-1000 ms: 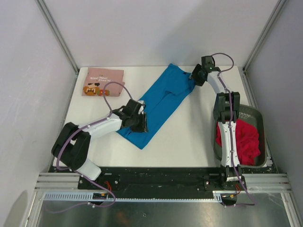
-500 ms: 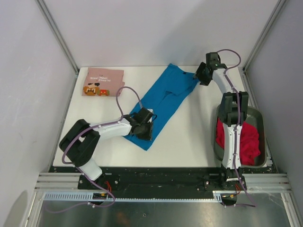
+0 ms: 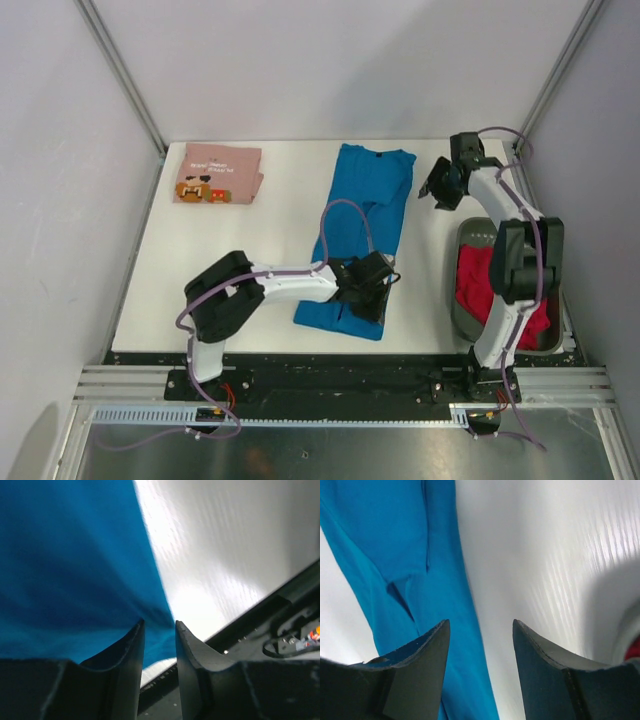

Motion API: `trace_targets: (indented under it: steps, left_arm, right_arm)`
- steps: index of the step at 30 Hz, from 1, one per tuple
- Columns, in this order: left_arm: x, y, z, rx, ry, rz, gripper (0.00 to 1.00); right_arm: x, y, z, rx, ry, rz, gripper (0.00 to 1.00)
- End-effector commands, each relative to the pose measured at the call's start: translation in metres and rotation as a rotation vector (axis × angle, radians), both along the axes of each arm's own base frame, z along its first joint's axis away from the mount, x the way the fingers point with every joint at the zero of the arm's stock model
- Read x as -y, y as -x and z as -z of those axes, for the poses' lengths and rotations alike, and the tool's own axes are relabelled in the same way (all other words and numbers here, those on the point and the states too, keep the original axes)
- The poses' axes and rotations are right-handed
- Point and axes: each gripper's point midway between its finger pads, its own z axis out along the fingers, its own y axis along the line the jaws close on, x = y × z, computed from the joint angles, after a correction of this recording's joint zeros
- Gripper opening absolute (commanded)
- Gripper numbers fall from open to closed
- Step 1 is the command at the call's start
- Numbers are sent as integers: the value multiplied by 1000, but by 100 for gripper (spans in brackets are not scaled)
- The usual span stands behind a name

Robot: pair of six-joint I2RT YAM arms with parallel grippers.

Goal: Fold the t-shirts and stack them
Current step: Rotate the tshirt 90 degrees

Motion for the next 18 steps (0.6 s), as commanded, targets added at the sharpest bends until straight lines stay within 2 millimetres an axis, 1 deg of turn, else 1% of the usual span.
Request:
trace_targets:
  steps: [1, 4, 6, 8, 10, 11, 13, 16, 18]
  left_arm:
    - [17, 11, -33, -4, 76, 18, 36]
    - [6, 12, -60, 42, 123, 18, 37]
    - [-6, 16, -81, 70, 163, 17, 38]
    - [-22, 20, -96, 97, 193, 0, 39]
    - [-43, 21, -104, 121, 208, -36, 39]
    - [-54, 20, -104, 129, 208, -59, 39]
    - [-78, 17, -98, 132, 197, -113, 39]
    - [-112, 9, -85, 137, 177, -198, 38]
    - [-134, 5, -76, 146, 157, -252, 38]
  right_arm:
    - [-11, 39, -43, 90, -18, -29, 57]
    - [-23, 80, -44, 76, -23, -53, 57]
    - [-31, 109, -39, 63, -36, -62, 57]
    - [-44, 138, -37, 62, -55, -79, 56]
    - [-57, 167, -33, 58, -74, -96, 55]
    - [-64, 181, -28, 50, -82, -105, 54]
    - [-78, 211, -19, 34, -107, -124, 53]
    - [-101, 255, -4, 0, -150, -155, 50]
    - [-111, 280, 6, -30, -156, -167, 46]
